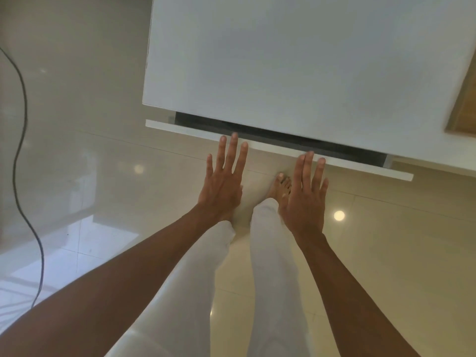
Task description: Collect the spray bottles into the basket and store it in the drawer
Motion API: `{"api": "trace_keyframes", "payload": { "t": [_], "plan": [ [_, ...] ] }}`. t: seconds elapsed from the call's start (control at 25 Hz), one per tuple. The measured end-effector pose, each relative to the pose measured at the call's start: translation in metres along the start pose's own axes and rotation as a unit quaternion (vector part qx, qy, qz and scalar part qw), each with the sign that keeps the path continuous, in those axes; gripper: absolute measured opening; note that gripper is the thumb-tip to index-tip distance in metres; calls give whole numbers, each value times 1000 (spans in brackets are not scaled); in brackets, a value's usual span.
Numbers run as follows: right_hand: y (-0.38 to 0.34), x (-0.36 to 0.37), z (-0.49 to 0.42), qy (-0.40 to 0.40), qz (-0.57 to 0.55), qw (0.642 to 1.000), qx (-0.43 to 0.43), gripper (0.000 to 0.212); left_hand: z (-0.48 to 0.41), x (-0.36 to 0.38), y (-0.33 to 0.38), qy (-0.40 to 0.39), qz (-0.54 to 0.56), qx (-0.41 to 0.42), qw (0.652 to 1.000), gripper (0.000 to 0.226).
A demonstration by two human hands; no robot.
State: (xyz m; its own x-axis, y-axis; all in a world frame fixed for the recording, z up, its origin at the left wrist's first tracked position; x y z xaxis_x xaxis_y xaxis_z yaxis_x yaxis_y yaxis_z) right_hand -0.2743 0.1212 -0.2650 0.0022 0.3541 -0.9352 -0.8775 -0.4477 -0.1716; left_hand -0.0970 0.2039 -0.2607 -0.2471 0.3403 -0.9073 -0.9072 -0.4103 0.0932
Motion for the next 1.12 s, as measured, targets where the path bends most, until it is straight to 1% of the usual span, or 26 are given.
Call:
{"api": "trace_keyframes", "payload": {
  "t": [0.12, 0.2, 0.28, 0.44, 0.56, 0.64, 0.72, 0.88, 0.96, 1.04, 1.12],
  "plan": [
    [0, -3, -13, 12, -4, 1000, -10, 85, -10, -6, 7, 5, 9, -23, 1000, 103],
    [-3, -6, -18, 14, -9, 1000, -11, 86, -14, -15, 13, 24, 16, -34, 999, 103],
    [-4, -7, -21, 18, -2, 1000, -11, 86, -19, -22, 18, 46, -4, -34, 998, 103],
    [1, -4, -24, 33, 15, 999, -10, 79, -29, -26, 21, 51, -62, -24, 996, 97],
    [6, 2, -22, 62, 28, 998, -3, 75, -27, -21, 19, 66, -86, -5, 994, 95],
    [9, 6, -25, 67, 33, 997, 20, 75, -28, -21, 13, 71, -94, 20, 993, 95],
    [13, 11, -25, 75, 42, 996, 23, 74, -28, -18, 5, 85, -118, 39, 989, 93],
    [15, 24, -38, 78, 40, 996, 26, 79, -38, -12, 0, 94, -131, 45, 986, 85],
    [16, 31, -41, 65, 45, 997, 18, 83, -40, -9, 4, 93, -138, 26, 986, 84],
    [14, 27, -34, 58, 48, 997, 7, 84, -35, -8, 13, 85, -132, 15, 988, 88],
    [16, 8, -32, 51, 51, 997, -5, 82, -36, -23, 16, 54, -115, 25, 992, 92]
  ]
}}
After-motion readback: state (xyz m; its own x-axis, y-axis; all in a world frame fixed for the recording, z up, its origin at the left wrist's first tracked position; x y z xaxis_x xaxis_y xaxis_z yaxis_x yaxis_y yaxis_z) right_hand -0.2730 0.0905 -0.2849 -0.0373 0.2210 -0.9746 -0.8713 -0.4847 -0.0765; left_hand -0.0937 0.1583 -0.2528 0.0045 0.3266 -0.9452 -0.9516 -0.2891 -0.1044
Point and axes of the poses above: each hand's wrist, its own z-axis away from the middle knuckle, its own x-axis out of the palm, y = z × x, the point moved 3 cm from there along -z, towards the middle knuckle, and after that the axes turned 3 degrees about y, right-handed, at the moved point
